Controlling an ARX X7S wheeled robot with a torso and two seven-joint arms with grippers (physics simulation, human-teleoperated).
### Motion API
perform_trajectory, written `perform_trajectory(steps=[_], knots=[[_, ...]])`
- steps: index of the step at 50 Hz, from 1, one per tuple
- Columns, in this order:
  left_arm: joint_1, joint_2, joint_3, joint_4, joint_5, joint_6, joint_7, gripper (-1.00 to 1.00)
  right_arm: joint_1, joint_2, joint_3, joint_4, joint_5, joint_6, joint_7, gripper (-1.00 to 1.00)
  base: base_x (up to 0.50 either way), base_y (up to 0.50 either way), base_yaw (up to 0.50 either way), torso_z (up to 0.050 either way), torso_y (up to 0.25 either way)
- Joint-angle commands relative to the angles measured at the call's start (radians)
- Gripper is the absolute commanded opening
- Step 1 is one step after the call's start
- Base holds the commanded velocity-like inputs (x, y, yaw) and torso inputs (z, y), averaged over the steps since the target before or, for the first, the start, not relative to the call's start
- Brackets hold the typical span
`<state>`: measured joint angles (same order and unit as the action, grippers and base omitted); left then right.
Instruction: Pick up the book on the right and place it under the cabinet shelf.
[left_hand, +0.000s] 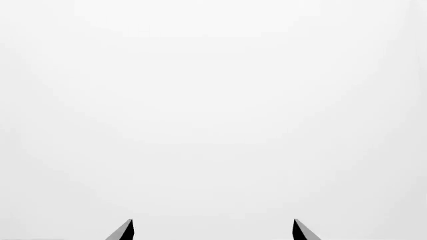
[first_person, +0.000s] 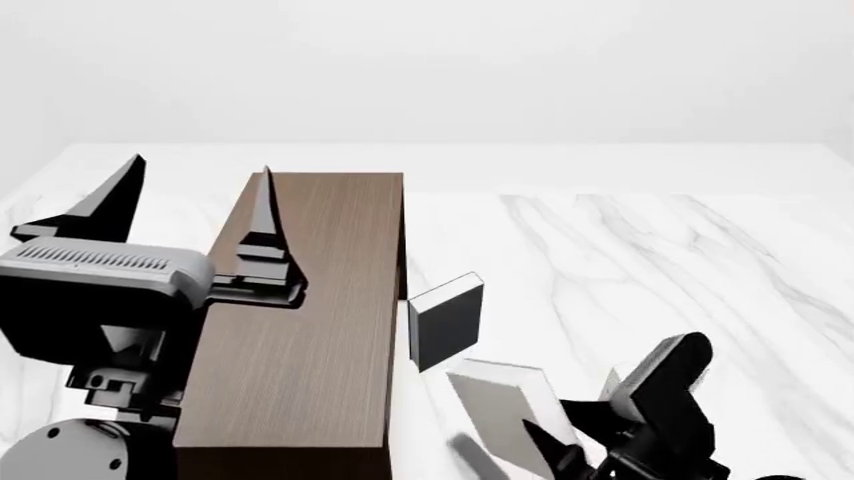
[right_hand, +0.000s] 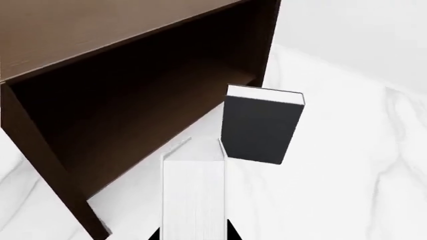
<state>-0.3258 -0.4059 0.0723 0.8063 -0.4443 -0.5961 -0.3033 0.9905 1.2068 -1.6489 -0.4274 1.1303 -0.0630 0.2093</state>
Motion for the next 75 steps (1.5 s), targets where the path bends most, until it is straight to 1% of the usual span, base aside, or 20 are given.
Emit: perform_trajectory(steps=[1,5,9,16,23,33,42,45,49,59,68,75], knots=[[0.006,-0.007,-0.008,0.006,-0.005,0.001,-0.006,1.00,-0.203,-0.091,0.045,0.147,-0.078,-0.409,0.110,-1.00,0.00,0.00,0.00,0.000,0.000],[-0.002,-0.009,-0.007,0.004,-0.007,-0.003,-0.007,1.00,-0.270,-0.118,0.055,0.184,-0.068,-0.525,0.102,-1.00,0.00,0.00,0.00,0.000,0.003],[-0.004,-0.010,-0.005,0.001,-0.008,-0.002,-0.008,1.00,-0.314,-0.135,0.064,0.198,-0.066,-0.600,0.100,-1.00,0.00,0.00,0.00,0.000,0.000],[-0.011,-0.010,0.000,0.003,-0.011,-0.007,-0.012,1.00,-0.402,-0.196,0.073,0.252,-0.012,-0.734,0.036,-1.00,0.00,0.00,0.00,0.000,0.001],[-0.014,-0.018,-0.005,0.014,-0.017,-0.017,-0.017,1.00,-0.464,-0.253,0.070,0.300,0.099,-0.794,-0.088,-1.00,0.00,0.00,0.00,0.000,0.000],[-0.013,-0.015,0.006,0.006,-0.010,-0.005,-0.020,1.00,-0.522,-0.325,0.091,0.371,0.213,-0.849,-0.218,-1.00,0.00,0.00,0.00,0.000,0.001],[-0.017,-0.018,0.006,0.003,-0.010,-0.005,-0.023,1.00,-0.564,-0.400,0.137,0.462,0.422,-0.837,-0.370,-1.00,0.00,0.00,0.00,0.000,0.001],[-0.015,-0.017,0.011,-0.002,-0.006,0.000,-0.023,1.00,-0.586,-0.434,0.167,0.503,0.531,-0.817,-0.462,-1.00,0.00,0.00,0.00,0.000,0.003],[-0.016,-0.018,0.014,-0.001,-0.006,-0.001,-0.026,1.00,-0.597,-0.469,0.181,0.542,0.604,-0.777,-0.538,-1.00,0.00,0.00,0.00,0.004,0.000],[-0.015,-0.022,0.013,0.001,-0.008,0.001,-0.029,1.00,-0.616,-0.530,0.215,0.631,0.724,-0.709,-0.637,-1.00,0.00,0.00,0.00,0.000,0.001],[-0.018,-0.025,0.011,0.001,-0.011,-0.001,-0.034,1.00,-0.616,-0.574,0.214,0.700,0.766,-0.653,-0.672,-1.00,0.00,0.00,0.00,0.000,0.001],[-0.020,-0.027,0.015,0.000,-0.010,0.000,-0.036,1.00,-0.601,-0.631,0.225,0.797,0.817,-0.601,-0.700,-1.00,0.00,0.00,0.00,0.000,0.001]])
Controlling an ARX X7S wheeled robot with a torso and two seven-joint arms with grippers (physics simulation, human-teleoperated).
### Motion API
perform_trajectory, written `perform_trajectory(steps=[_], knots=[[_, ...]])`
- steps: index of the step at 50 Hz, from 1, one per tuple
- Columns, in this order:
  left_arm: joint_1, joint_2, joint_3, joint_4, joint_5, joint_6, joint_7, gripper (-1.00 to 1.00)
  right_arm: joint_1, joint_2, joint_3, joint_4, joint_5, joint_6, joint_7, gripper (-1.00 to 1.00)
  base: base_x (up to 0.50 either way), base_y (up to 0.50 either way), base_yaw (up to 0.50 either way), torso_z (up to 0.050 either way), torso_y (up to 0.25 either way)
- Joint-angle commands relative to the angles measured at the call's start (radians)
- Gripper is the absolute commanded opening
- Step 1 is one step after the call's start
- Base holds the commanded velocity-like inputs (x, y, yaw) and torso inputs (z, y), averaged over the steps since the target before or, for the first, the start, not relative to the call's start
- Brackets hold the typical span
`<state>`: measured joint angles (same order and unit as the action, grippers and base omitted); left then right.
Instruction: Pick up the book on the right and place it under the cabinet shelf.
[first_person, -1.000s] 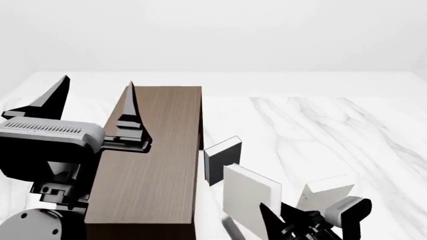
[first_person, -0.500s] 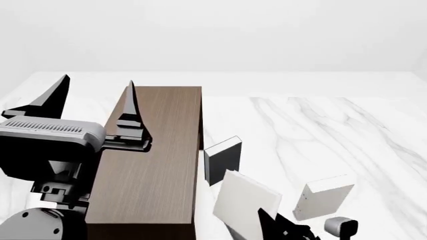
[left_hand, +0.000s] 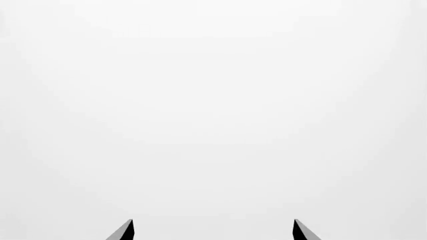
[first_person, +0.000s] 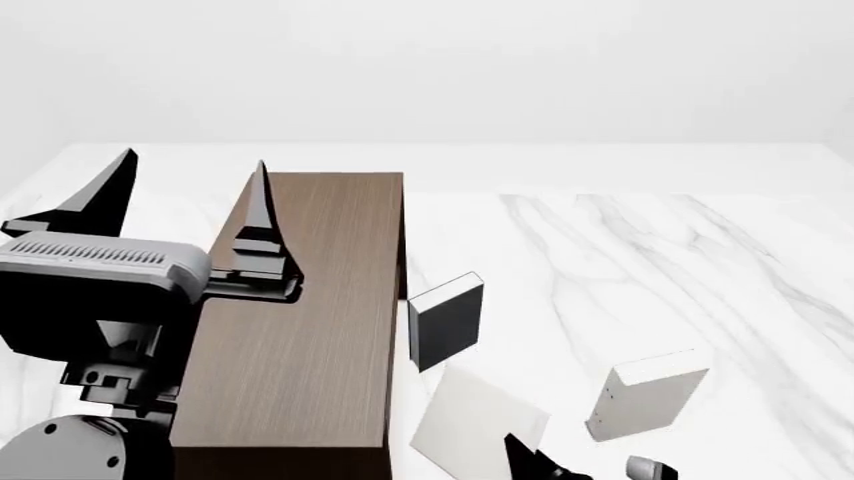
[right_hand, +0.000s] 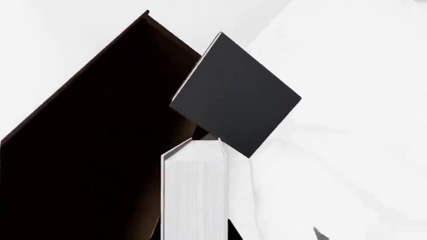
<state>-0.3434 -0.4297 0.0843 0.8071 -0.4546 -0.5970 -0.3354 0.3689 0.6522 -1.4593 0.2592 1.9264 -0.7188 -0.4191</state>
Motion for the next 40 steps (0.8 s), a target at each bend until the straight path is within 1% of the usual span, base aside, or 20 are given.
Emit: perform_trajectory(steps=[1,17,31,40], knots=[[-0.002,-0.003,0.003,-0.002,0.000,0.000,-0.004,1.00,0.024,-0.087,0.036,0.130,0.027,0.064,-0.075,-1.00,0.00,0.00,0.00,0.000,0.000],[-0.002,-0.006,0.009,-0.006,0.001,0.005,-0.009,1.00,0.093,-0.229,0.035,0.403,0.110,0.207,-0.098,-1.00,0.00,0.00,0.00,0.000,0.001],[-0.004,-0.016,-0.003,0.001,-0.013,0.001,-0.013,1.00,0.151,-0.399,0.027,0.747,0.173,0.348,-0.120,-1.00,0.00,0.00,0.00,0.000,0.000],[-0.014,-0.019,-0.004,-0.001,-0.017,-0.003,-0.017,1.00,0.153,-0.477,0.002,0.930,0.191,0.471,-0.129,-1.00,0.01,0.00,0.01,0.000,0.000]])
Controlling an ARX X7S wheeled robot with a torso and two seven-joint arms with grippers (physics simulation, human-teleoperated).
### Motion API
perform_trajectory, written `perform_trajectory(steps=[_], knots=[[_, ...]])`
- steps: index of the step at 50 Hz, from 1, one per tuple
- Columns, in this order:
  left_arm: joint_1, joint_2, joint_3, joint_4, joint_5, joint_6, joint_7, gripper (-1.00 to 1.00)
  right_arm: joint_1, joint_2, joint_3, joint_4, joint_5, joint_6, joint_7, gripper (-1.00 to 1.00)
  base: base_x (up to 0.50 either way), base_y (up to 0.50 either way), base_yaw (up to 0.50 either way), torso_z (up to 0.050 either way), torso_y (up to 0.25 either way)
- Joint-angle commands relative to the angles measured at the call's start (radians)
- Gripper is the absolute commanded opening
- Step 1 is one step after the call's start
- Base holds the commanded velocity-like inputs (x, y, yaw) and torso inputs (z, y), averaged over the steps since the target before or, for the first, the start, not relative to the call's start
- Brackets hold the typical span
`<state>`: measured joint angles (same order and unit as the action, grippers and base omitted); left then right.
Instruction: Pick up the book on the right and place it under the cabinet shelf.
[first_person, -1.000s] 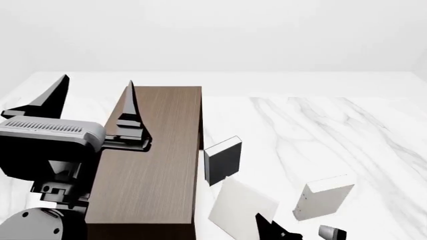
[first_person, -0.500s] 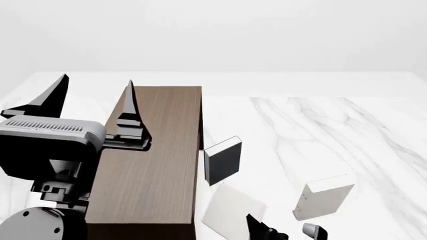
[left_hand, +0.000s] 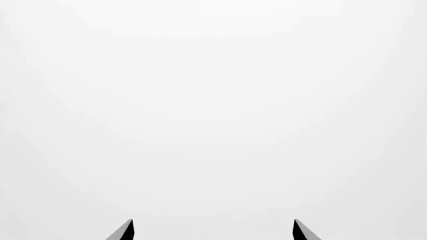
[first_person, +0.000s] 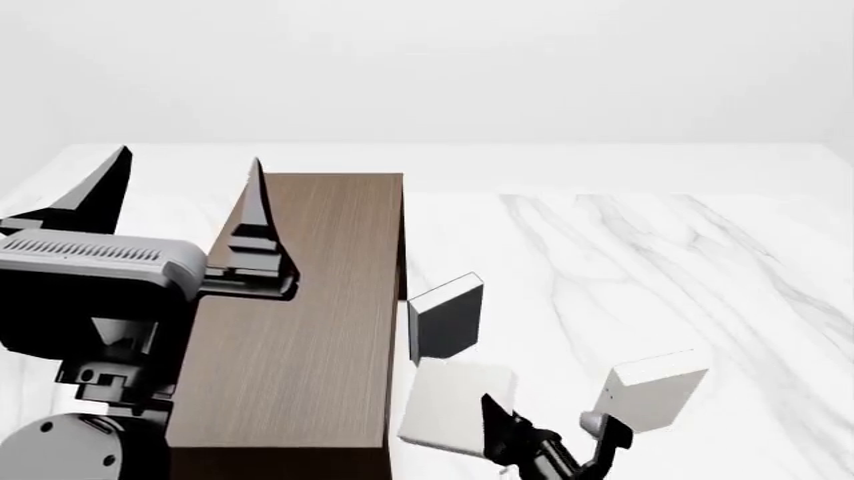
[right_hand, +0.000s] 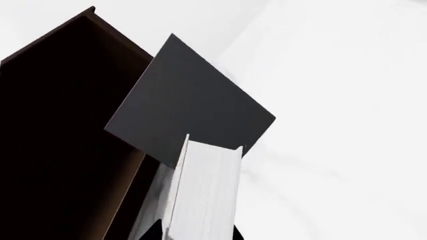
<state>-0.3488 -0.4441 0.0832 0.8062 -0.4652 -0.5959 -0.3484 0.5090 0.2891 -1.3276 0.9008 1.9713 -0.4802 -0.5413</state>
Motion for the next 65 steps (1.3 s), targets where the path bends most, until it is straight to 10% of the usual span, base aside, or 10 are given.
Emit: perform_trajectory(steps=[1,26,27,35,65], knots=[[-0.010,-0.005,-0.003,0.000,-0.007,-0.005,-0.004,1.00,0.013,-0.131,-0.131,0.329,0.150,0.252,-0.017,-1.00,0.01,0.00,0.01,0.000,0.000],[0.000,-0.005,0.000,-0.021,-0.004,0.025,-0.003,1.00,0.018,-0.162,-0.333,0.406,0.308,0.289,0.044,-1.00,0.02,0.00,0.01,0.000,0.000],[0.001,-0.005,0.000,-0.022,-0.004,0.027,-0.002,1.00,0.018,-0.162,-0.344,0.406,0.308,0.287,0.049,1.00,0.01,0.00,0.01,0.000,0.000],[0.005,-0.005,-0.001,-0.030,-0.005,0.039,0.000,1.00,0.012,-0.149,-0.408,0.376,0.287,0.243,0.105,1.00,0.00,0.00,0.00,0.000,0.000],[0.033,-0.006,-0.002,-0.036,-0.008,0.068,-0.003,1.00,0.207,0.463,-0.593,-0.761,-0.184,-0.114,0.777,1.00,0.00,0.00,0.00,0.000,0.000]])
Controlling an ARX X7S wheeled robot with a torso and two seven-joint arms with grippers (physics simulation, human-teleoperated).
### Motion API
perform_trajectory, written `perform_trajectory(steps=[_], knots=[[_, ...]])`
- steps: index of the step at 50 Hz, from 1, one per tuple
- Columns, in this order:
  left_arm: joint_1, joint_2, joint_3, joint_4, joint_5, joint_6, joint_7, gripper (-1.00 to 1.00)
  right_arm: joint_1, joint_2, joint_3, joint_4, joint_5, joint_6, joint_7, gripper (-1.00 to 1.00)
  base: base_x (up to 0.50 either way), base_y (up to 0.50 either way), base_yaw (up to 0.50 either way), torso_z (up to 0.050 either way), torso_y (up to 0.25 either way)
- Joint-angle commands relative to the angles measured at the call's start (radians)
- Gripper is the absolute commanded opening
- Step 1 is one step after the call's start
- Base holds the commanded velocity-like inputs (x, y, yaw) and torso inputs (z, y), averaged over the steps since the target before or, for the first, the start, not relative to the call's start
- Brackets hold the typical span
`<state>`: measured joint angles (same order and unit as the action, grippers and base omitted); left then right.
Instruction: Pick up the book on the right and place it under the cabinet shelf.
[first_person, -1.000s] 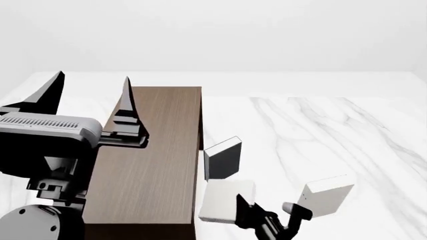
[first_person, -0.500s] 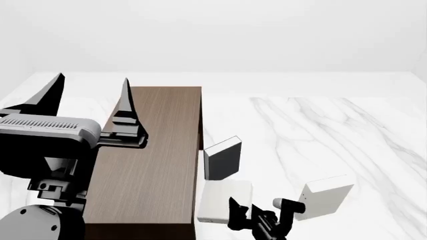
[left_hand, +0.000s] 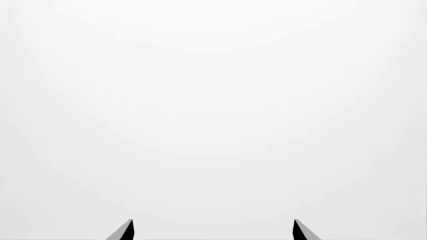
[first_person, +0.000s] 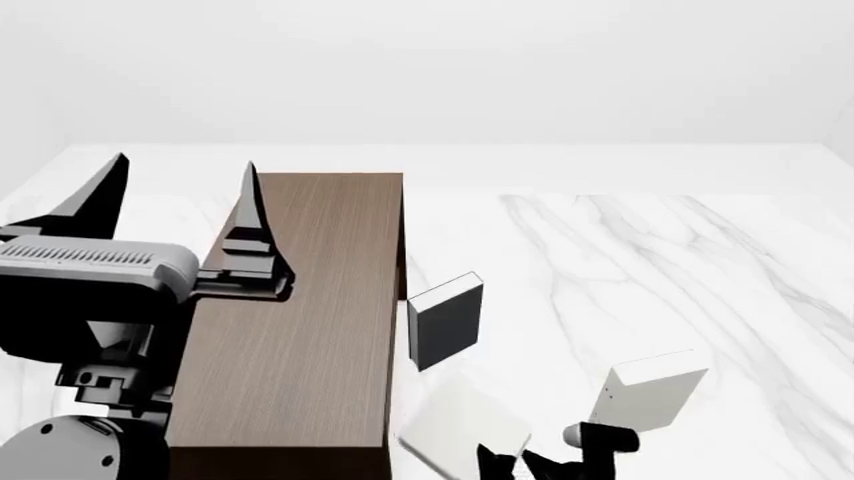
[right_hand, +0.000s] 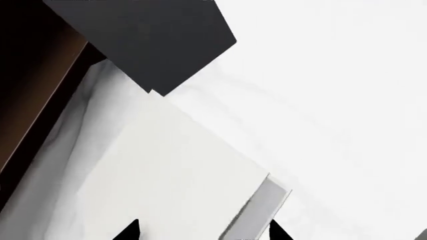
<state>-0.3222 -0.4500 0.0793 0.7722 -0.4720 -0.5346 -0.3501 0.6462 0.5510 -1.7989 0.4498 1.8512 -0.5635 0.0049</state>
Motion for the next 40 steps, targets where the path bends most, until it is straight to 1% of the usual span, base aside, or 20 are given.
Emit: perform_trajectory(steps=[1,19,26,29,33,37,40], knots=[[0.006,-0.001,0.000,-0.001,-0.004,0.006,-0.002,1.00,0.081,0.212,-0.125,-0.326,-0.077,-0.029,0.242,1.00,0.00,0.00,0.00,0.000,0.000],[0.010,-0.005,-0.003,-0.007,-0.009,0.016,-0.003,1.00,0.286,0.363,-0.148,-0.575,-0.245,0.062,0.405,1.00,0.00,0.00,0.00,0.000,0.000],[0.007,-0.008,-0.008,-0.003,-0.017,0.011,-0.007,1.00,0.353,0.403,-0.152,-0.658,-0.299,0.107,0.455,1.00,0.00,0.00,0.00,0.000,0.000],[0.002,-0.008,-0.014,0.001,-0.023,0.008,-0.011,1.00,0.381,0.428,-0.149,-0.721,-0.364,0.105,0.484,1.00,0.00,0.00,0.00,0.000,0.000],[0.002,-0.005,-0.014,-0.004,-0.021,0.018,-0.012,1.00,0.413,0.450,-0.149,-0.795,-0.556,0.100,0.583,1.00,0.00,0.00,0.00,0.000,0.000],[0.001,-0.004,-0.007,-0.001,-0.007,0.028,-0.013,1.00,0.424,0.472,-0.112,-0.876,-0.898,0.072,0.785,1.00,0.00,0.00,0.00,0.000,0.000],[-0.004,-0.007,-0.004,0.020,0.000,0.039,-0.013,1.00,0.433,0.487,-0.073,-0.929,-1.087,0.099,0.957,1.00,0.00,0.00,0.00,0.000,0.000]])
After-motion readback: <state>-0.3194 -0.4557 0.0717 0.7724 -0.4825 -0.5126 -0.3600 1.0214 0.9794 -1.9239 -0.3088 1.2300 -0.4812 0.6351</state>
